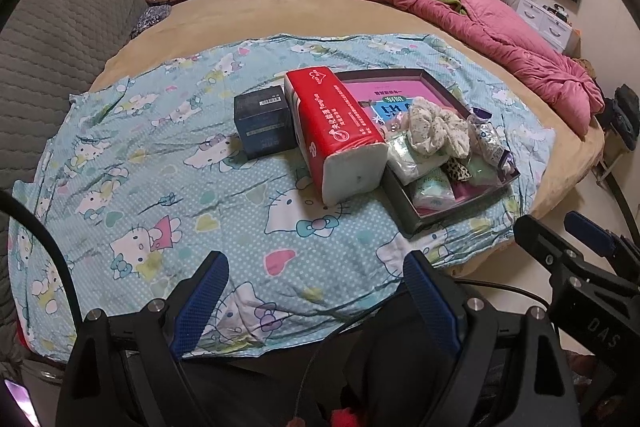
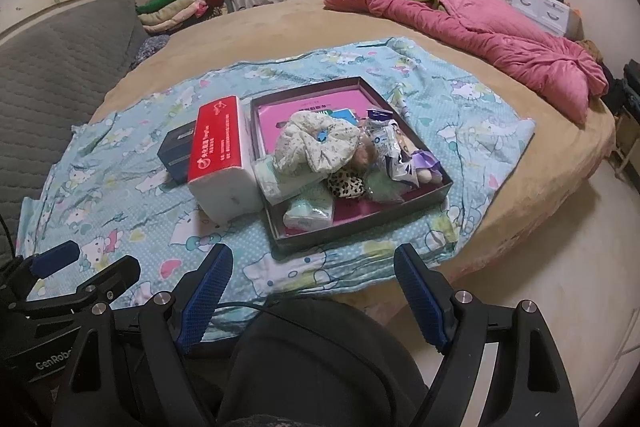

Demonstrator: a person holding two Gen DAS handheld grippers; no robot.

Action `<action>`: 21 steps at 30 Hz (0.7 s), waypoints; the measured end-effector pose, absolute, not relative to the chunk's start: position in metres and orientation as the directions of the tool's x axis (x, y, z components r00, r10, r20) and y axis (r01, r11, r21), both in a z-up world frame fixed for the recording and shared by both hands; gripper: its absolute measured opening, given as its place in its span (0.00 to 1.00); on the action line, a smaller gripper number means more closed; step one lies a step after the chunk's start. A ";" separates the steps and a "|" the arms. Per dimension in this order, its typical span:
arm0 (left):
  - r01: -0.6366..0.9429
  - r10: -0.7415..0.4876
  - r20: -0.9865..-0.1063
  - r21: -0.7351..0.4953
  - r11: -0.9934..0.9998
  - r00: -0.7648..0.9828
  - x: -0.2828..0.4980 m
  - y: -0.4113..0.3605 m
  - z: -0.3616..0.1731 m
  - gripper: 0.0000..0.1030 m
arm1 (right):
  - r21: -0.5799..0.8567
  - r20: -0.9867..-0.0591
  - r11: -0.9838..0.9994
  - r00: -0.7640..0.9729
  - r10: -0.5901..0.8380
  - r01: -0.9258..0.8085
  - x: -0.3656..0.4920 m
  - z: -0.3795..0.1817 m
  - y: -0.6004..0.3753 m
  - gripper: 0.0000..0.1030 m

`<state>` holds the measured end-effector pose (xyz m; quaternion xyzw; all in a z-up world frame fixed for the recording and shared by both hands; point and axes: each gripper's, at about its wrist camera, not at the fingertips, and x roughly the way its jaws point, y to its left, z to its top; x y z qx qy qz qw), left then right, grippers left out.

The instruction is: Organize soft objects

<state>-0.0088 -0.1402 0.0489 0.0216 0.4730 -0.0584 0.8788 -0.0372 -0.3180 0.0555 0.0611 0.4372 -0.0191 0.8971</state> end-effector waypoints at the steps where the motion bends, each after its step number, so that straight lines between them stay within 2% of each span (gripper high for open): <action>1: 0.122 -0.083 -0.834 -0.019 0.992 0.546 -0.009 -0.140 0.049 0.86 | 0.093 -0.786 0.992 0.618 0.019 0.088 -0.037 0.056 -0.318 0.81; 21: 0.122 -0.078 -0.835 -0.014 0.992 0.545 -0.010 -0.140 0.048 0.86 | 0.090 -0.783 0.992 0.621 0.017 0.086 -0.038 0.057 -0.319 0.81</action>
